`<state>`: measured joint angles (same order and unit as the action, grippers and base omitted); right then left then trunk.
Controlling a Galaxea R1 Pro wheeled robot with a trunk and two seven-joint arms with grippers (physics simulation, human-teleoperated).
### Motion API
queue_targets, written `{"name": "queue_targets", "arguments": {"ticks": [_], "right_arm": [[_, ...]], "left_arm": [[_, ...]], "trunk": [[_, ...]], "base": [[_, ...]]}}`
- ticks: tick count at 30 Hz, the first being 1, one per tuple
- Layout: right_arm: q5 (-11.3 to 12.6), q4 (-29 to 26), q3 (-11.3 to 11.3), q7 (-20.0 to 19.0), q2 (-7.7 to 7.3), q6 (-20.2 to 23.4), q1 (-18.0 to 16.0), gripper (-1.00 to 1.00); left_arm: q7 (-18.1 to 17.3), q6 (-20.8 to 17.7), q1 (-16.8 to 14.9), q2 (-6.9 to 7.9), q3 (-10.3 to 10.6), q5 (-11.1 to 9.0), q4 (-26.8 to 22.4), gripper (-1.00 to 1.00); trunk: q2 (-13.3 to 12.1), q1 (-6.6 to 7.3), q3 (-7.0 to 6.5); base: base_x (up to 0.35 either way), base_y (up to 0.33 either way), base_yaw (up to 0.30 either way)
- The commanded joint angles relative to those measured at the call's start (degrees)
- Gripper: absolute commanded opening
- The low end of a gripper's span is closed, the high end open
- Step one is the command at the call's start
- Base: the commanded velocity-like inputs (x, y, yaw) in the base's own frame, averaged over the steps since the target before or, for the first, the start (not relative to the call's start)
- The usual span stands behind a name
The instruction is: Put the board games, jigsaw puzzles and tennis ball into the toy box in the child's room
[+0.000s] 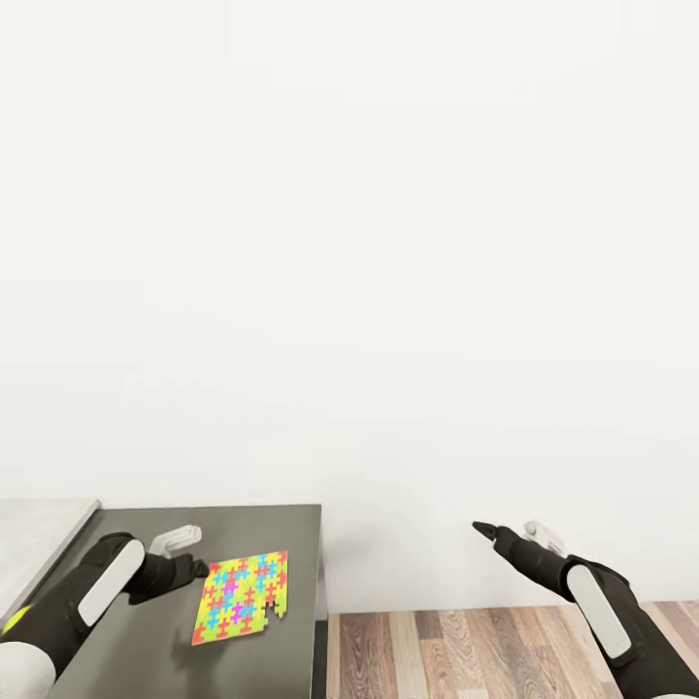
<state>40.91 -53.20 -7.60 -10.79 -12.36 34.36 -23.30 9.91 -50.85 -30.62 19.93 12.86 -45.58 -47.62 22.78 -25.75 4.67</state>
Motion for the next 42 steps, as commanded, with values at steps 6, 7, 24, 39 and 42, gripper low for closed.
{"name": "queue_targets", "arguments": {"ticks": [6, 7, 24, 39, 42], "right_arm": [[-0.03, -0.15, -0.10, -0.75, -0.02, 0.35, 0.00, 1.00], [-0.03, -0.16, -0.07, -0.78, -0.03, 0.35, 0.00, 1.00], [-0.04, -0.25, 0.10, -0.99, 0.02, 0.29, 0.01, 1.00], [-0.04, -0.20, 0.13, -0.99, 0.03, 0.26, 0.01, 1.00], [-0.10, -0.12, 0.13, -0.99, 0.08, 0.26, 0.01, 1.00]], "left_arm": [[0.02, 2.07, -0.05, -0.25, 0.24, -0.42, 0.06, 1.00], [-0.13, 2.19, -0.05, -0.30, 0.24, -0.41, 0.04, 1.00], [-6.08, 3.00, -0.06, -0.85, 0.32, -0.13, -0.38, 1.00], [-6.23, 3.03, -0.14, -0.73, 0.33, -0.12, -0.94, 1.00], [-6.28, 3.03, -0.14, -0.70, 0.33, -0.12, -1.51, 1.00]], "trunk": [[0.14, -0.04, 0.65], [0.14, -0.04, 0.73], [0.14, -0.04, 2.29], [0.14, -0.04, 3.67], [0.14, -0.04, 3.95]], "base": [[0.000, 0.000, 0.000], [0.000, 0.000, 0.000], [0.000, 0.000, 0.000], [0.000, 0.000, 0.022], [0.000, 0.000, 0.061]]}}
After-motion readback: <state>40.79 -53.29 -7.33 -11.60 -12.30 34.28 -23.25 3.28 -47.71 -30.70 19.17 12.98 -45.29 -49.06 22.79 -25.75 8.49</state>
